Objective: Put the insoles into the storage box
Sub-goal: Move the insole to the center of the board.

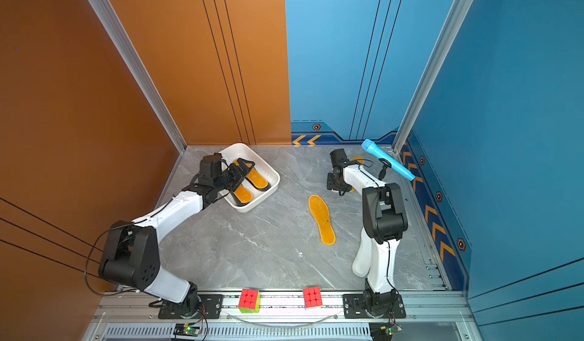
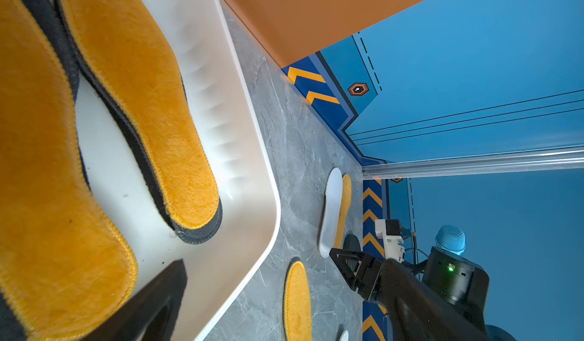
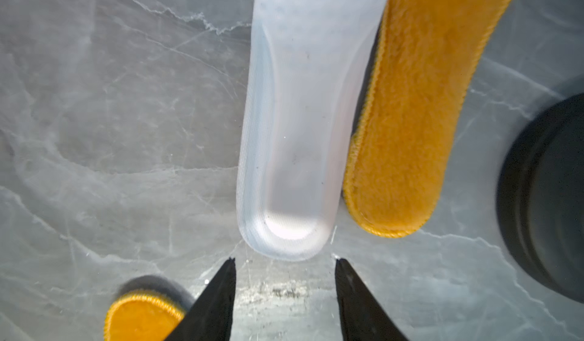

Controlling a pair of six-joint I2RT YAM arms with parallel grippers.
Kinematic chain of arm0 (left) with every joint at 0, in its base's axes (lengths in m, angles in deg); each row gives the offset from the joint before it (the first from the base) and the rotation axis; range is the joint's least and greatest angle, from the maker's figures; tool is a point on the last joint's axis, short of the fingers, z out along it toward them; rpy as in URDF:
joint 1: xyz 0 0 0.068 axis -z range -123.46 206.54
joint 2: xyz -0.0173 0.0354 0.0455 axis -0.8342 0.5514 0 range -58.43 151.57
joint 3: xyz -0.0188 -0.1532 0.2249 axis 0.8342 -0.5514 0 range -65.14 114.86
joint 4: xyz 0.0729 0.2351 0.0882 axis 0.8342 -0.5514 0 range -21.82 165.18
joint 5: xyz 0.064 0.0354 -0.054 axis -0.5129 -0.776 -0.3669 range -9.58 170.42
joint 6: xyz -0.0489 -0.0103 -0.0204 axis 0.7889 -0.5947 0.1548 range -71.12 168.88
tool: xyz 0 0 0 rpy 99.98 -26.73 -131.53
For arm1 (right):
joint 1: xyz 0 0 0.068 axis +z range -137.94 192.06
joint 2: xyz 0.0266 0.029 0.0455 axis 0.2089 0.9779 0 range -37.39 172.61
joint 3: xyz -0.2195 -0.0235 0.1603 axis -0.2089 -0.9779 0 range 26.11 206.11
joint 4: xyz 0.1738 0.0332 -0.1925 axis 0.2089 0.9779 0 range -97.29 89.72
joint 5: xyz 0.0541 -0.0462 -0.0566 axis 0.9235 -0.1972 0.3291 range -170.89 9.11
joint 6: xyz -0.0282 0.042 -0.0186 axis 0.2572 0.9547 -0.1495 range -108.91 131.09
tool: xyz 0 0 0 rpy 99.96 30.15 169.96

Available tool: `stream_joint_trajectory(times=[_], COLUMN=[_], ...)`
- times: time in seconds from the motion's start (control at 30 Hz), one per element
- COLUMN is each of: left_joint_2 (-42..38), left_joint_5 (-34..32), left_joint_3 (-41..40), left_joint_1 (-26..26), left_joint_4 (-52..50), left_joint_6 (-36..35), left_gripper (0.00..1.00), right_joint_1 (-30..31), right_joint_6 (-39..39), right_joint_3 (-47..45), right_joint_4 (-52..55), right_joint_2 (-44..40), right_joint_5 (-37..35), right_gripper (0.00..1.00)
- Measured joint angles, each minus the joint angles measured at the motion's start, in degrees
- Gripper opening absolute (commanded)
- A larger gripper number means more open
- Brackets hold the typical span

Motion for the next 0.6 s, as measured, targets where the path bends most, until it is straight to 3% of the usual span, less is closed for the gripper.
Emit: stream_joint_trajectory(times=[0.23,0.6], left_joint_2=[-0.02,-0.02], left_joint_5=[-0.02,-0.04], left_joint_3=[-0.11,-0.13], left_joint_1=[0.00,0.00], left_joint_4=[0.04,0.04], left_joint_6=[0.04,0.07], left_gripper=[0.98,0.98], right_joint_1=[1.55,3.91], right_joint_6=[-0.04,-1.55], right_joint_3=[5.27,5.38], right_joint_4=[-0.22,-1.64], right_joint_2=[6.21,6.69], right_joint_5=[-0.35,1.81], right_gripper=[0.52,0.49])
